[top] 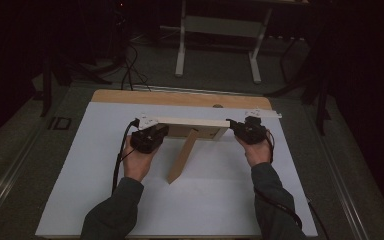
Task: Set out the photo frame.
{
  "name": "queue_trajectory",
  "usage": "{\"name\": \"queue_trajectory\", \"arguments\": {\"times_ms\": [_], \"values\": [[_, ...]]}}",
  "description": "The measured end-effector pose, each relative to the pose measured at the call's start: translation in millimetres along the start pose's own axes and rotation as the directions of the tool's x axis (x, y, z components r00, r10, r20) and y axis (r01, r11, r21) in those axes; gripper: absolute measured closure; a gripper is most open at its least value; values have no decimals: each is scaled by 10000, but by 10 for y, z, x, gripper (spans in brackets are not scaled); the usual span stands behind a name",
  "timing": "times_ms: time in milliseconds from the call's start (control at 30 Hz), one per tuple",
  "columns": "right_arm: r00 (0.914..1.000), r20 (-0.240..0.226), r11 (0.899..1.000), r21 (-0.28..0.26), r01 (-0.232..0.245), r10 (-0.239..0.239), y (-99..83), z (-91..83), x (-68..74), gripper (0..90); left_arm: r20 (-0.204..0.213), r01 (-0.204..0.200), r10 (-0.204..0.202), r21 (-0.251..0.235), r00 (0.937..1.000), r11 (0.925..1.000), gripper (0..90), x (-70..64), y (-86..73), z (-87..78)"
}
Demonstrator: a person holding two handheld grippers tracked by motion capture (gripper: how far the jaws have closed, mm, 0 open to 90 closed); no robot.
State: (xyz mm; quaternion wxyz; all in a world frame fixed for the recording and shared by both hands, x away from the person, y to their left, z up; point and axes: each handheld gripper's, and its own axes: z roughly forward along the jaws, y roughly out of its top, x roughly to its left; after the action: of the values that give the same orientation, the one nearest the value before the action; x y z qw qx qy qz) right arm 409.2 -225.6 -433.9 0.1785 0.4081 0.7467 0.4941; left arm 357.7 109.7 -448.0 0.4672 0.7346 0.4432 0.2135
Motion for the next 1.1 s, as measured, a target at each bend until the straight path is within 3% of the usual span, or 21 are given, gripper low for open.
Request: {"name": "queue_trajectory", "arguments": {"times_ms": [100,700,1100], "values": [[9997,-212,9999,-28,-130,129,22,12,-15,900,22,34,-34,13,10000,10000,900,2,0,6],[9976,-670,9992,323,214,-192,103,51,-38,900,212,160,-163,161,9996,9997,900,-23,5,78],[9971,-698,9981,529,326,-289,131,95,-31,900,286,73,-80,242,9996,9997,900,-75,51,119]]}}
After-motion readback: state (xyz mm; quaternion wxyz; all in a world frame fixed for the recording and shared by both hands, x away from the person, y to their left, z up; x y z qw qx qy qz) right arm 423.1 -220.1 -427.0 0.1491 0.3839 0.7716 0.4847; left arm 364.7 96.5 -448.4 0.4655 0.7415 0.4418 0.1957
